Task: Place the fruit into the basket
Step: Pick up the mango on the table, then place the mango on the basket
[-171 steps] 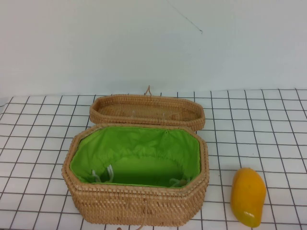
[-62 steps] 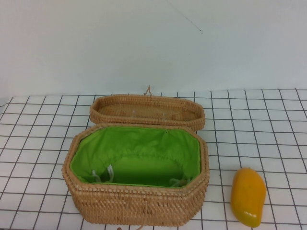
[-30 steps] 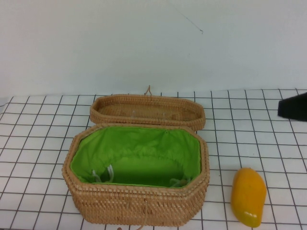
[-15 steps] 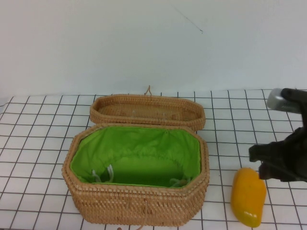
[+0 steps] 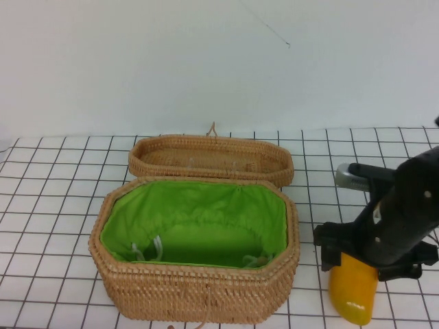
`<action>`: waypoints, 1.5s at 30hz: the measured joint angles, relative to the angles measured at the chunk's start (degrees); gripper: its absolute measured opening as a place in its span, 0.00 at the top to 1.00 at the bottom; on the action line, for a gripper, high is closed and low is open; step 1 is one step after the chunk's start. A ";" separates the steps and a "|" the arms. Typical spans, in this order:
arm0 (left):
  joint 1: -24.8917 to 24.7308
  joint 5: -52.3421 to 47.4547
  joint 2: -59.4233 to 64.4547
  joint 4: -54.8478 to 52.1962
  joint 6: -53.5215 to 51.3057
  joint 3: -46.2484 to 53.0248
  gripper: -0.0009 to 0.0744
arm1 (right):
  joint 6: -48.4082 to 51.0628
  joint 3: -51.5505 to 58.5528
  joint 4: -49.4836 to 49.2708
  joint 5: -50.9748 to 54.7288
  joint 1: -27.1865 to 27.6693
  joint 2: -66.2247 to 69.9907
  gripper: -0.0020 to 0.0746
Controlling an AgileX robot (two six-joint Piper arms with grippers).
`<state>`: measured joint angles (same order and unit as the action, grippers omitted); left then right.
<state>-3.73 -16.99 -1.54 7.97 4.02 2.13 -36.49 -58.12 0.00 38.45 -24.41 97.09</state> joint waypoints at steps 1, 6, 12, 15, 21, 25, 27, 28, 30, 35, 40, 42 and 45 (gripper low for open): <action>0.00 0.00 0.00 0.00 0.00 0.00 0.99 | 0.00 -0.59 -0.30 0.01 0.00 1.41 0.07; 0.00 0.00 0.00 0.00 0.00 0.00 0.99 | 0.00 -2.97 0.00 1.77 0.00 5.65 0.07; 0.00 0.00 0.00 0.00 0.00 0.00 0.99 | 0.62 -5.09 0.00 4.00 0.00 7.23 0.15; 0.00 0.00 0.00 0.00 0.00 0.00 0.99 | 1.58 -7.15 1.01 5.54 0.00 7.23 0.24; 0.00 0.00 0.00 0.00 0.00 0.00 0.99 | 2.12 -17.54 10.23 15.02 0.00 7.10 0.26; 0.00 0.00 0.00 0.00 0.00 0.00 0.99 | 6.94 -28.88 13.68 19.72 0.11 6.29 0.27; 0.00 0.00 0.00 0.00 0.00 0.00 0.99 | 12.87 -33.63 10.70 18.27 0.11 6.14 0.27; 0.00 0.00 0.00 0.00 0.00 0.00 0.99 | 17.52 -35.94 7.33 17.05 0.11 6.14 0.27; 0.00 0.00 0.00 0.00 0.00 0.00 0.99 | 27.91 -39.57 -1.09 15.00 -0.22 6.70 0.27; 0.00 0.00 0.00 0.00 0.00 0.00 0.99 | 50.25 -44.53 -17.36 13.12 -2.59 8.97 0.27; 0.00 0.00 0.00 0.00 0.00 0.00 0.99 | 67.59 -44.68 -20.20 14.60 -6.82 12.51 0.27; 0.00 0.00 0.00 0.00 0.00 0.00 0.99 | 72.27 -44.68 -20.20 16.62 -8.72 14.33 0.27; 0.00 0.00 0.00 0.00 0.00 0.00 0.99 | 76.68 -44.68 -19.15 18.64 -11.23 17.04 0.27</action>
<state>-3.73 -16.99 -1.54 7.97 4.02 2.13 40.18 -102.80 -19.15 57.09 -35.64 114.13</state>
